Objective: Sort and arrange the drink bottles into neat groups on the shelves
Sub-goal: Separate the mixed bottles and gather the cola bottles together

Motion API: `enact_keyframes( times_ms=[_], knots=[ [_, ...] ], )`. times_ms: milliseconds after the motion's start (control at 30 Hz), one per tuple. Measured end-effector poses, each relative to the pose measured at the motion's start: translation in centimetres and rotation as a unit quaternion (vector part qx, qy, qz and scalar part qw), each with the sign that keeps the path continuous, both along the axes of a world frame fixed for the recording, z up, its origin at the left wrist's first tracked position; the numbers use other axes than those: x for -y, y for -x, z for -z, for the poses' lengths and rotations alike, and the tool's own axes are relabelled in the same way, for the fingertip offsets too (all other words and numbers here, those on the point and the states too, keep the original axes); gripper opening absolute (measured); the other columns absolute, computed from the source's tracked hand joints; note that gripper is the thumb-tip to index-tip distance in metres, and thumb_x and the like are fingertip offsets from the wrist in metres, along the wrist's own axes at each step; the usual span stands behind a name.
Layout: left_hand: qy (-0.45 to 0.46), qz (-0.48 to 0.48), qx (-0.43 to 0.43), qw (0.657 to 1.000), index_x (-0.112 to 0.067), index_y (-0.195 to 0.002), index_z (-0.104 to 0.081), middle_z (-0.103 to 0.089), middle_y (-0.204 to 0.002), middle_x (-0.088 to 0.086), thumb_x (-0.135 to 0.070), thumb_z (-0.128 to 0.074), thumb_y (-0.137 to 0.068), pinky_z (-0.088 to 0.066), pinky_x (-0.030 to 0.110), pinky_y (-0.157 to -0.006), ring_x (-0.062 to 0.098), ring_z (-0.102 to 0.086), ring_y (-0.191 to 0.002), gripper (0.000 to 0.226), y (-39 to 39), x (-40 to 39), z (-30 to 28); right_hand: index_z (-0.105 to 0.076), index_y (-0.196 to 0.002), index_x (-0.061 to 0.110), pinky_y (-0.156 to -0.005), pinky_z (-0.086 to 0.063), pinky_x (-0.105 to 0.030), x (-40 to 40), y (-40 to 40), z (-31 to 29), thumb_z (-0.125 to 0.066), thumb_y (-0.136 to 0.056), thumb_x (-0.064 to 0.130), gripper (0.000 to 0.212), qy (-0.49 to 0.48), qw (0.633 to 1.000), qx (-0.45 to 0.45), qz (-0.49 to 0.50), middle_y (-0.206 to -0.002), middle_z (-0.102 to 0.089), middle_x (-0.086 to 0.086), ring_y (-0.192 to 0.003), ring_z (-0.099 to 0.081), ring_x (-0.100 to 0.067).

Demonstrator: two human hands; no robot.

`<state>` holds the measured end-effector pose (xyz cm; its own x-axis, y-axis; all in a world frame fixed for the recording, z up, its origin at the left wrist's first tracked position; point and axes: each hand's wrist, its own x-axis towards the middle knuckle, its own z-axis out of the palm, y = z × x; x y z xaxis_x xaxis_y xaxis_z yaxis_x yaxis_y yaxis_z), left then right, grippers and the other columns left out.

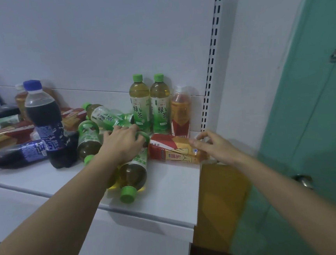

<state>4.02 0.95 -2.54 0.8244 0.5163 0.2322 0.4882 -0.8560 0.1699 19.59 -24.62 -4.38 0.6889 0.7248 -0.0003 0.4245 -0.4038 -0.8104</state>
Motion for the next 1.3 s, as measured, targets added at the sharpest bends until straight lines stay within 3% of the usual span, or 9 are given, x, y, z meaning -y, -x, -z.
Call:
enact_keyframes(
  times_ms=[67,267,433,567,700,867,967,1100,1300],
  knots=[
    [-0.004,0.000,0.001,1.000,-0.024,-0.131,-0.054,-0.062,-0.134,0.008,-0.047,-0.027,-0.092,-0.026,0.061,-0.106,0.031,-0.049,-0.126,0.052,-0.3,0.4,0.1,-0.052,-0.118,0.028,-0.049,-0.051,-0.021,0.4,0.0,0.0,-0.074,-0.068,0.071,0.069,-0.025,0.999,-0.032,-0.010,-0.103,-0.073,-0.003,-0.073,-0.077,-0.016],
    [0.003,-0.001,0.001,1.000,-0.026,-0.137,-0.052,-0.060,-0.134,0.008,-0.047,-0.035,-0.091,-0.028,0.057,-0.106,0.029,-0.050,-0.126,0.053,-0.8,1.0,0.1,-0.059,-0.108,0.023,-0.048,-0.050,-0.019,1.2,-0.2,-2.1,-0.082,-0.066,0.063,0.063,-0.061,0.997,0.029,0.029,-0.115,-0.068,-0.003,-0.059,-0.070,-0.012],
    [0.008,0.003,-0.006,1.000,-0.027,-0.140,-0.049,-0.059,-0.136,0.008,-0.048,-0.033,-0.090,-0.028,0.056,-0.105,0.029,-0.049,-0.127,0.056,-0.6,1.0,-0.1,-0.061,-0.109,0.022,-0.058,-0.045,-0.017,-0.8,-0.3,-7.3,-0.086,-0.064,0.065,0.067,-0.096,0.974,0.181,0.097,-0.103,-0.066,0.008,-0.086,-0.065,-0.010],
    [0.002,0.007,-0.008,1.000,-0.026,-0.132,-0.054,-0.063,-0.128,0.007,-0.049,-0.027,-0.088,-0.028,0.056,-0.103,0.028,-0.050,-0.122,0.057,0.2,0.3,-0.3,-0.058,-0.129,0.018,-0.075,-0.044,-0.025,-4.5,0.4,-9.8,-0.084,-0.070,0.062,0.078,-0.058,0.952,0.290,0.078,-0.119,-0.063,0.003,-0.098,-0.054,-0.014],
    [0.005,0.005,-0.002,1.000,-0.024,-0.124,-0.058,-0.064,-0.121,0.006,-0.047,-0.033,-0.094,-0.030,0.056,-0.103,0.028,-0.052,-0.119,0.045,0.5,-0.4,-0.4,-0.054,-0.136,0.018,-0.061,-0.035,-0.018,-7.6,1.3,-10.0,-0.080,-0.077,0.060,0.077,-0.027,0.950,0.307,0.053,-0.110,-0.065,-0.001,-0.090,-0.058,-0.016],
    [0.022,0.010,0.015,1.000,-0.025,-0.122,-0.061,-0.066,-0.117,0.003,-0.047,-0.038,-0.093,-0.031,0.056,-0.102,0.027,-0.054,-0.116,0.042,0.3,-0.8,-0.3,-0.042,-0.145,0.021,-0.082,-0.048,-0.036,-8.7,2.2,-9.5,-0.073,-0.082,0.062,0.081,0.004,0.945,0.314,0.094,-0.128,-0.055,-0.007,-0.113,-0.058,-0.025],
    [0.037,0.020,0.019,0.999,-0.026,-0.126,-0.060,-0.065,-0.122,0.002,-0.045,-0.041,-0.093,-0.031,0.058,-0.104,0.027,-0.053,-0.119,0.043,0.5,-1.1,-0.3,-0.038,-0.148,0.022,-0.095,-0.048,-0.045,-7.7,4.1,-8.8,-0.061,-0.091,0.059,0.072,-0.016,0.896,0.422,0.140,-0.132,-0.045,-0.011,-0.120,-0.048,-0.027],
    [0.072,0.022,0.042,0.996,-0.024,-0.131,-0.059,-0.064,-0.127,0.004,-0.031,-0.042,-0.100,-0.032,0.056,-0.106,0.029,-0.053,-0.123,0.036,1.1,-1.7,-0.9,-0.058,-0.126,0.015,-0.087,-0.053,-0.047,-6.4,8.5,-6.2,-0.059,-0.096,0.021,0.031,-0.089,0.857,0.507,-0.001,-0.118,-0.053,-0.009,-0.105,-0.052,-0.025],
    [0.213,0.045,0.114,0.969,-0.020,-0.128,-0.063,-0.066,-0.128,0.006,-0.016,-0.044,-0.102,-0.049,0.048,-0.105,0.026,-0.061,-0.117,0.033,2.6,-2.7,-1.6,-0.040,-0.147,0.034,-0.109,-0.042,-0.049,-6.4,12.7,-1.9,-0.073,-0.085,0.009,0.074,0.086,0.866,0.451,-0.196,-0.155,-0.031,-0.003,-0.141,-0.031,-0.025]
  ],
)
